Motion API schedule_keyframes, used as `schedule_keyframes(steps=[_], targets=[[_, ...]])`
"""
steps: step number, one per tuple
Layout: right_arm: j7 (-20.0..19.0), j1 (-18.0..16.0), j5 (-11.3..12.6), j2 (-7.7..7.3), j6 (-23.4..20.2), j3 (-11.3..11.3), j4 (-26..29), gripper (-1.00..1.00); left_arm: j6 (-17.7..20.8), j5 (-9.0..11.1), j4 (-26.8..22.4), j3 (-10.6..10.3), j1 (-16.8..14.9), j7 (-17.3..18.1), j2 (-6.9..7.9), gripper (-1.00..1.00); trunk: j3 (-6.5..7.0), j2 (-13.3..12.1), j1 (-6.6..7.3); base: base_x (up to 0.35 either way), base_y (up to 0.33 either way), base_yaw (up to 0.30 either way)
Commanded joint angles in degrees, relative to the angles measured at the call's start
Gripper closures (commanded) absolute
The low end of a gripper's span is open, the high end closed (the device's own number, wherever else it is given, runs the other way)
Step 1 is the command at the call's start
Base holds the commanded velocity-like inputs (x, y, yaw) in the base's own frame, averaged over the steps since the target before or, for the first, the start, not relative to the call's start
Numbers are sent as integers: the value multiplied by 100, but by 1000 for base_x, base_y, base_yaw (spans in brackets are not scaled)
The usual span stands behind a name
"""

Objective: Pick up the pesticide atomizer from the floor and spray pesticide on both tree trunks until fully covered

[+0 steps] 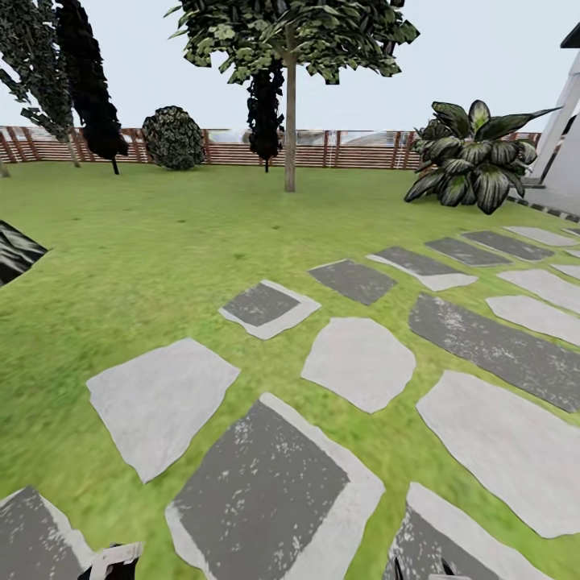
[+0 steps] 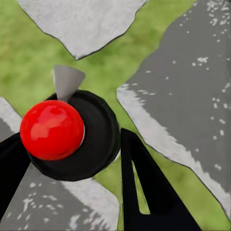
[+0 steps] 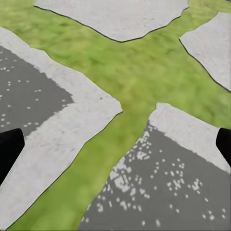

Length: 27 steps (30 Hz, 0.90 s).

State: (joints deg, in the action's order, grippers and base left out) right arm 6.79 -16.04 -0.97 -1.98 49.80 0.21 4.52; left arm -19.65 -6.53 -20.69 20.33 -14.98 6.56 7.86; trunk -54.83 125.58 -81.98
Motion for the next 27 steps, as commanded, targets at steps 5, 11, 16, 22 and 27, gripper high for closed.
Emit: schedule_keyframes(steps=[5,11,16,22,27], targets=[[24,-3,-12,2,13,5,-3,-100,-22,-60,4,50,-5,30,-3,100,-5,2,-3,340,0,0],[24,-3,-12,2,13,5,-4,-100,-22,-60,4,50,-5,30,-3,100,-5,2,-3,340,0,0],[24,-3,-14,2,13,5,-4,-100,-22,-60,4,50,-5,30,-3,100,-5,2,-3,340,0,0],[24,-4,-17,-1,13,5,-4,-100,-22,-59,4,50,-5,30,-3,100,-5,2,-3,340,0,0],[24,-3,-17,1,13,5,-4,-100,-22,-59,4,50,-5,30,-3,100,-5,2,-3,340,0,0]])
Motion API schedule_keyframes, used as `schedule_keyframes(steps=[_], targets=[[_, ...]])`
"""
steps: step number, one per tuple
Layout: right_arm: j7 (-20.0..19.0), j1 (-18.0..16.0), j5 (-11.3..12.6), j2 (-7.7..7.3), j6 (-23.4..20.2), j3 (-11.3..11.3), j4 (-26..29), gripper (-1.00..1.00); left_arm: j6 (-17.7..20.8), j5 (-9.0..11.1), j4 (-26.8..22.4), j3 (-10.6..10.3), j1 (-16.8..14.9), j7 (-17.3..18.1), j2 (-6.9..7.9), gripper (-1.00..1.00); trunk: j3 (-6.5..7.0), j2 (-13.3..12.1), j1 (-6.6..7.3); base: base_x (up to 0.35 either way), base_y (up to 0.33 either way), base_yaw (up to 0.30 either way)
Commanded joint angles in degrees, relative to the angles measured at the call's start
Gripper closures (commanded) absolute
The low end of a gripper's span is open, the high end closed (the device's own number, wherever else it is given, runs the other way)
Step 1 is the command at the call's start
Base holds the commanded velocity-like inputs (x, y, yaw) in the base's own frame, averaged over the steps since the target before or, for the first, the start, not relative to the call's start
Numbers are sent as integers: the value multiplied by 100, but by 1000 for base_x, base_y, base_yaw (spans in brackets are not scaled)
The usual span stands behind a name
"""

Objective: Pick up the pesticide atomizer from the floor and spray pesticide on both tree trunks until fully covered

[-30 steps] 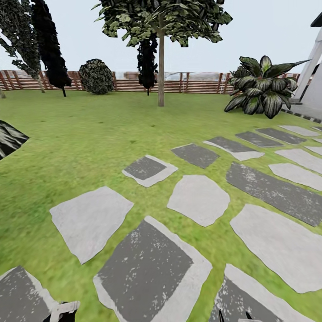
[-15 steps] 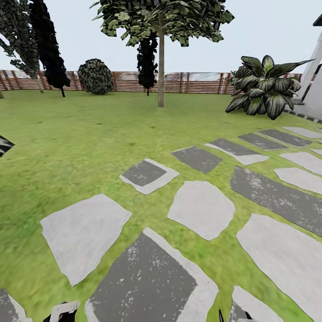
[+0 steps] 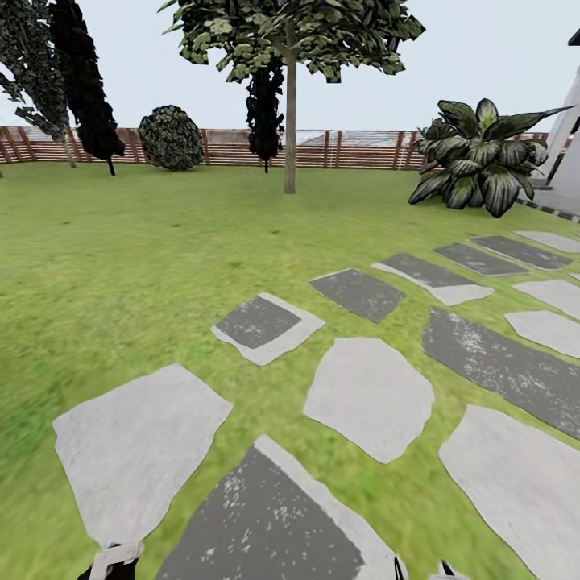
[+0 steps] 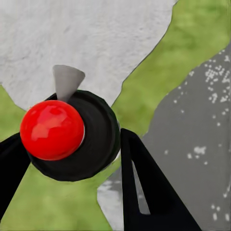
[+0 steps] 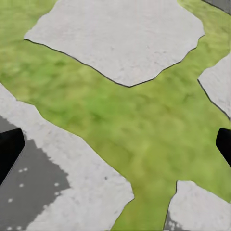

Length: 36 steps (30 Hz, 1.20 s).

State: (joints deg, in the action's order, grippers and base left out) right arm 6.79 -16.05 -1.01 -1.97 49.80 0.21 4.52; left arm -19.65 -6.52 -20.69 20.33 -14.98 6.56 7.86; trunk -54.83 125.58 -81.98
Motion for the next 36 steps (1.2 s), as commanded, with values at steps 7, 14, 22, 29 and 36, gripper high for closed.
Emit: schedule_keyframes(steps=[7,14,22,29,36], targets=[[24,-3,-10,3,13,5,-3,-100,-22,-59,4,50,-5,31,-3,100,-5,2,-3,340,0,0],[24,-3,-13,0,13,5,-3,-100,-22,-59,4,50,-5,30,-3,100,-5,2,-3,340,0,0],[24,-1,-13,2,13,5,-3,-100,-22,-61,4,50,-5,30,-3,100,-5,2,-3,340,0,0],[24,-1,-12,1,13,5,-3,-100,-22,-60,4,50,-5,30,-3,100,-5,2,-3,340,0,0],[24,-3,-13,3,13,5,-3,-100,-22,-61,4,50,-5,30,-3,100,-5,2,-3,340,0,0]])
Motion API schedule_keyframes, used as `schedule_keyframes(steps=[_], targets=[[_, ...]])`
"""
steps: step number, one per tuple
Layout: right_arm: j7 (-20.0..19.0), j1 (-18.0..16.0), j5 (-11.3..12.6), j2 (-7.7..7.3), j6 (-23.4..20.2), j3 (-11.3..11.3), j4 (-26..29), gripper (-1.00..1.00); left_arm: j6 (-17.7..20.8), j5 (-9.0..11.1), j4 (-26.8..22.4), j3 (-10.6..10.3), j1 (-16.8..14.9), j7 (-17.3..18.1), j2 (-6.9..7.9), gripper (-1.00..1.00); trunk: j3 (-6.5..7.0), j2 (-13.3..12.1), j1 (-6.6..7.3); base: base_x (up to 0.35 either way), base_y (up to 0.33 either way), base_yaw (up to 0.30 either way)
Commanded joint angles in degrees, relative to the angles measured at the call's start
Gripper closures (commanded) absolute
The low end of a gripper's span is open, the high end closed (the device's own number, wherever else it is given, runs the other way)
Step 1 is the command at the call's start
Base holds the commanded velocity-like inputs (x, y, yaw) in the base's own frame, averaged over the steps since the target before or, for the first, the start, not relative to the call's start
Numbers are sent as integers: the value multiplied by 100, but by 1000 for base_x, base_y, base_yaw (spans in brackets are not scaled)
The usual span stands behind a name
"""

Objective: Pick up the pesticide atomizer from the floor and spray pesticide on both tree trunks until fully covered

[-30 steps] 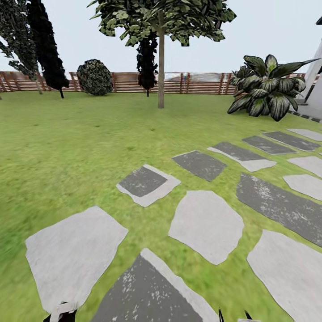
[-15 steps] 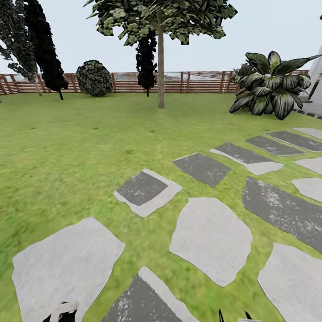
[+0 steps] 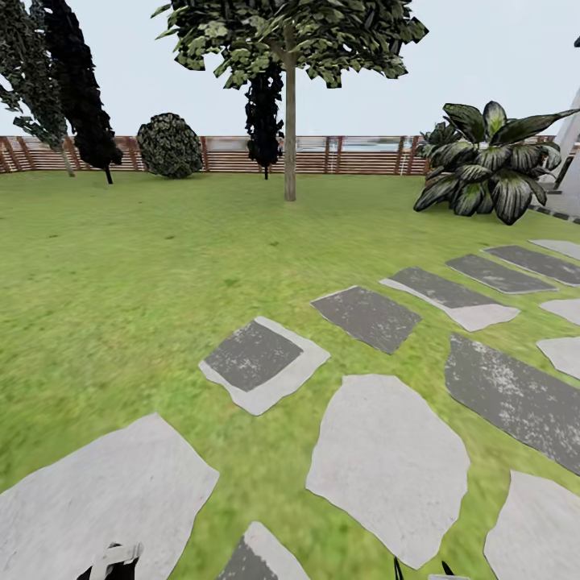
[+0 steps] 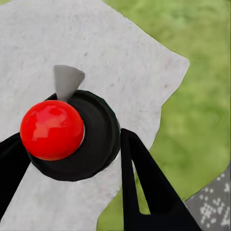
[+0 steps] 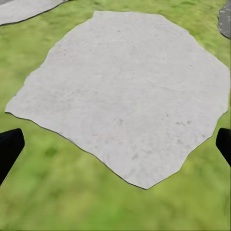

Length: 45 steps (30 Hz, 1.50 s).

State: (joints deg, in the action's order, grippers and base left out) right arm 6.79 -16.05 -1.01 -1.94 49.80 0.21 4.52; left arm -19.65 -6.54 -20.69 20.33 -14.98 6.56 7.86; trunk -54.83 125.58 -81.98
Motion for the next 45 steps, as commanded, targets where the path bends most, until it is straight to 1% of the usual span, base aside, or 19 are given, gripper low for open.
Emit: schedule_keyframes(steps=[1,45], targets=[[24,-3,-13,-1,13,5,-3,-100,-22,-60,4,50,-5,30,-3,100,-5,2,-2,340,0,0],[24,-3,-13,0,13,5,-3,-100,-22,-59,5,50,-5,30,-3,100,-5,2,-2,340,0,0]])
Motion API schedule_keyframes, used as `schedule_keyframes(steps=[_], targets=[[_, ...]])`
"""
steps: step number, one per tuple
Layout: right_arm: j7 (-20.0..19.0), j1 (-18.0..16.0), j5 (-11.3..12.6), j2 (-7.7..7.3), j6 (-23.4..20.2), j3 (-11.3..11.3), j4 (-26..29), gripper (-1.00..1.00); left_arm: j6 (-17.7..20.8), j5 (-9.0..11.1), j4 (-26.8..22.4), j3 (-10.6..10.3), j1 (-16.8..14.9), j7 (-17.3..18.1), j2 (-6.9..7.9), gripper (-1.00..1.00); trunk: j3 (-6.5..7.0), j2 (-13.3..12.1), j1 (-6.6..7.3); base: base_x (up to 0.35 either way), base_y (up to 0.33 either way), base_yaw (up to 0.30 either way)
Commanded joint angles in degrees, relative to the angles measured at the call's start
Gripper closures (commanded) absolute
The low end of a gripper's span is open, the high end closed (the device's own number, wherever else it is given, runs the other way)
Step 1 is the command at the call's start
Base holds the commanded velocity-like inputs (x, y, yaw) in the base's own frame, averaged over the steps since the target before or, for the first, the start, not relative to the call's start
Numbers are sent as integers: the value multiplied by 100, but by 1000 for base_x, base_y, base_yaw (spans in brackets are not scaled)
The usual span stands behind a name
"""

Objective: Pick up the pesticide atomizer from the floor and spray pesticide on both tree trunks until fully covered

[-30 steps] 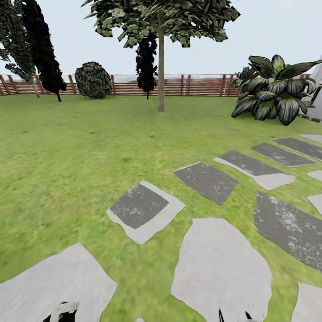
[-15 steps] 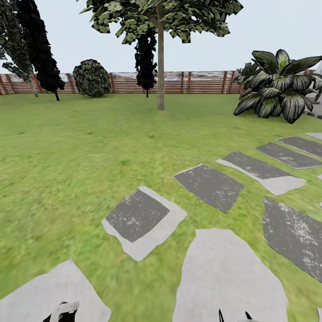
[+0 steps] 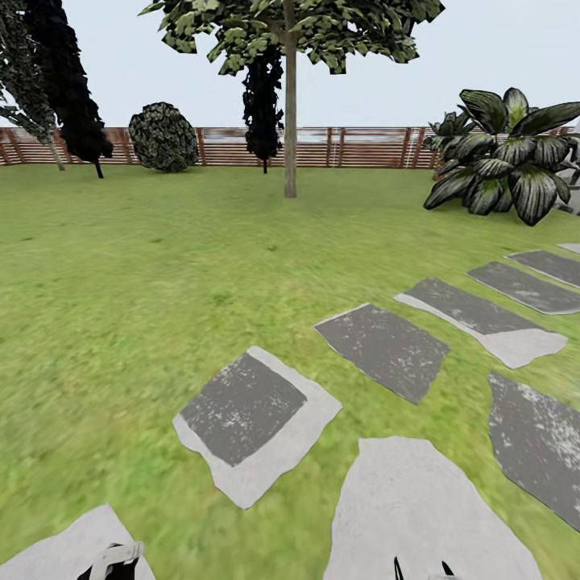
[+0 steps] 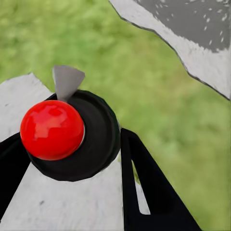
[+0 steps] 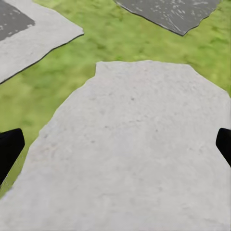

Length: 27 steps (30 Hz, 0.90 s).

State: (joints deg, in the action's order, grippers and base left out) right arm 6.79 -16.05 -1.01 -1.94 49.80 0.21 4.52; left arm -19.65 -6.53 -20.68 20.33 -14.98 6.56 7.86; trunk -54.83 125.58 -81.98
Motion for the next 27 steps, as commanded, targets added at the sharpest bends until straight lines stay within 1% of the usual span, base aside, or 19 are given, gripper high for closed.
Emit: schedule_keyframes(steps=[1,27], targets=[[24,-3,-13,-3,13,5,-3,-100,-22,-59,3,50,-5,30,-3,100,-5,2,-3,340,0,0],[24,-3,-13,8,13,5,-3,-100,-22,-64,3,50,-5,30,-3,100,-5,2,-3,340,0,0]])
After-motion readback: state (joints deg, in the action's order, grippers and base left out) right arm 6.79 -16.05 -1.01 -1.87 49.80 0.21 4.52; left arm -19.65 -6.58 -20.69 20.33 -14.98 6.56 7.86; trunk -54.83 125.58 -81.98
